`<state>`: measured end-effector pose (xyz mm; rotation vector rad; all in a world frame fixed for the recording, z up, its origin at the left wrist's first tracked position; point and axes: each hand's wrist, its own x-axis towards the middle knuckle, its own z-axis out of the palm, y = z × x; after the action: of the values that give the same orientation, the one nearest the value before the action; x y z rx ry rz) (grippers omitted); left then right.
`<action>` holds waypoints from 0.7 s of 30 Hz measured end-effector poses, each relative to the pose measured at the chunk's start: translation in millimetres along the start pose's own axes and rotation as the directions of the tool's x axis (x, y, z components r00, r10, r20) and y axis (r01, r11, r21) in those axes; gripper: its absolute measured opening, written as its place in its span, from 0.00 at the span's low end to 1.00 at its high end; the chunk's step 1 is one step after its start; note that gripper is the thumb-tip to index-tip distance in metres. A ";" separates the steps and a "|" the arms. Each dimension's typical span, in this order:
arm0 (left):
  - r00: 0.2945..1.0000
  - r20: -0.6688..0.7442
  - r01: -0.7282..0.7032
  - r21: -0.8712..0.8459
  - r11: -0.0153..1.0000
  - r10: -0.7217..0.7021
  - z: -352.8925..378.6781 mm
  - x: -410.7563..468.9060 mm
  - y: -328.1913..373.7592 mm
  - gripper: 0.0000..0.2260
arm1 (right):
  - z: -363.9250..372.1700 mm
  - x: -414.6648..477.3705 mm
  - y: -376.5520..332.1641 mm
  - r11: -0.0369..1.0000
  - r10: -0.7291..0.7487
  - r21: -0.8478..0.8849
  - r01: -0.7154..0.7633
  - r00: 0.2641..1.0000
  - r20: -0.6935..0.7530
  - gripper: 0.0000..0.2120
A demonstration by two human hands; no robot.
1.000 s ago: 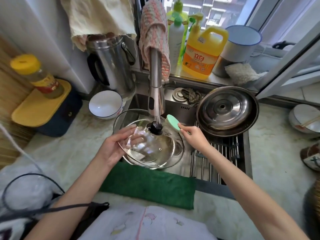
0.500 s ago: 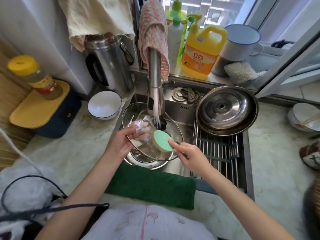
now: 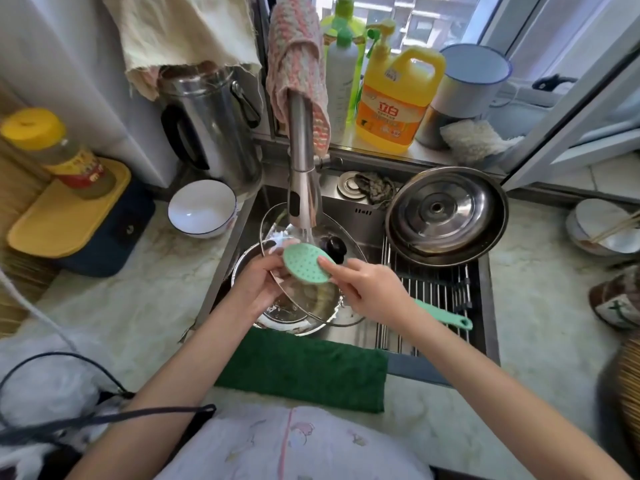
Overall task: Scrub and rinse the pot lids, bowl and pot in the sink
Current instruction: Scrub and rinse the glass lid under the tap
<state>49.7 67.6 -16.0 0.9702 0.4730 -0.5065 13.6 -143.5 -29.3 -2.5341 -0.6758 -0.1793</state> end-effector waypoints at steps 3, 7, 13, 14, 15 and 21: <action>0.996 0.073 0.043 -0.026 0.999 -0.041 -2.8 0.4 -2.1 0.14 | -8.5 18.8 8.0 0.997 -0.016 -0.079 0.019 0.999 0.047 0.19; 0.968 0.238 0.070 0.051 0.996 -0.080 -0.3 -8.0 -5.3 0.22 | -26.2 48.5 30.6 0.936 0.350 -0.031 -0.350 0.936 0.023 0.19; 0.963 0.246 0.088 0.084 0.992 -0.107 7.4 -12.0 -13.3 0.18 | -27.8 53.0 12.0 0.998 0.067 -0.016 -0.065 0.988 0.141 0.19; 0.963 0.247 0.094 0.069 0.993 -0.109 8.0 -12.0 -14.1 0.18 | -30.3 56.7 21.6 0.981 0.191 -0.060 -0.185 0.974 0.124 0.19; 0.963 0.247 0.089 0.066 0.994 -0.103 8.2 -12.3 -14.3 0.18 | -32.7 59.1 30.2 0.951 0.307 -0.067 -0.300 0.944 0.120 0.19; 0.972 0.226 0.055 0.050 0.997 -0.065 10.7 -13.6 -14.8 0.14 | -24.3 40.7 -0.9 0.992 0.031 0.112 -0.053 0.982 0.187 0.21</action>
<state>31.8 54.0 -12.5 0.9277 0.2866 -0.6771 48.6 -137.6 2.2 -2.4694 -0.6815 0.1090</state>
